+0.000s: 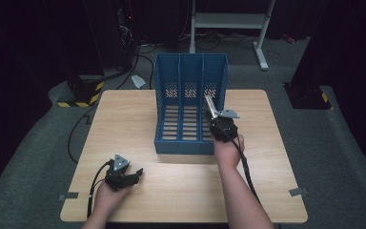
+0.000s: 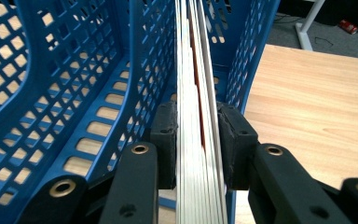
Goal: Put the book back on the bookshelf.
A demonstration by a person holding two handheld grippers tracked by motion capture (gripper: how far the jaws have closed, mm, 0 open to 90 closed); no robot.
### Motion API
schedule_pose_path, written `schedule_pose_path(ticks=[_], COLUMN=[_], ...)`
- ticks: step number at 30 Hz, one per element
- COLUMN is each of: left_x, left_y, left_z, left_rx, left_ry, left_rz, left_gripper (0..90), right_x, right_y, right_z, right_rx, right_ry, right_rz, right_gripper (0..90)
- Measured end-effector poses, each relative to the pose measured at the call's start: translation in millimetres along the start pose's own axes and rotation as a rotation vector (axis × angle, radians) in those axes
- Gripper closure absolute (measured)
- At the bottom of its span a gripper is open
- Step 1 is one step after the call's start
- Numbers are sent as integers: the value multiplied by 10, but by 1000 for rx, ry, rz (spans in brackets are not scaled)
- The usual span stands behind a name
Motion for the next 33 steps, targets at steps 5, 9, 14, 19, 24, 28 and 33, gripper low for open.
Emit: schedule_pose_path(ticks=[5, 9, 14, 19, 24, 28, 33], left_x=[0, 0, 2, 2, 1, 2, 2], left_y=[1, 1, -1, -1, -1, -1, -1], left_z=[0, 1, -2, -2, -2, -3, -3], left_rx=[-2, -2, -6, -5, -5, -4, -4], left_ry=[2, 2, 2, 3, 4, 4, 4], left_rz=[0, 0, -3, -3, -3, -3, -4], left_gripper=[340, 340, 341, 341, 341, 341, 341], right_x=[49, 63, 87, 104, 130, 145, 158], right_y=[-68, -90, -146, -202, -210, -197, -180], right_z=[-17, -4, -47, -85, -102, -103, -97], right_rx=[9, 5, 45, 76, 105, 115, 113], right_ry=[5, 18, 67, 92, 132, 160, 177], right_rz=[13, 15, -12, -30, -47, -53, -55], right_gripper=[744, 757, 759, 758, 757, 757, 756])
Point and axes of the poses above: each handheld gripper's, and its own axes: x roughly forward along the jaws, y roughly out of its underside, z roughly to its left, the point moved 7 cm from there along x, roughly forward along the jaws, and after that the axes turned 6 degrees about y, right-handed, at the moved point
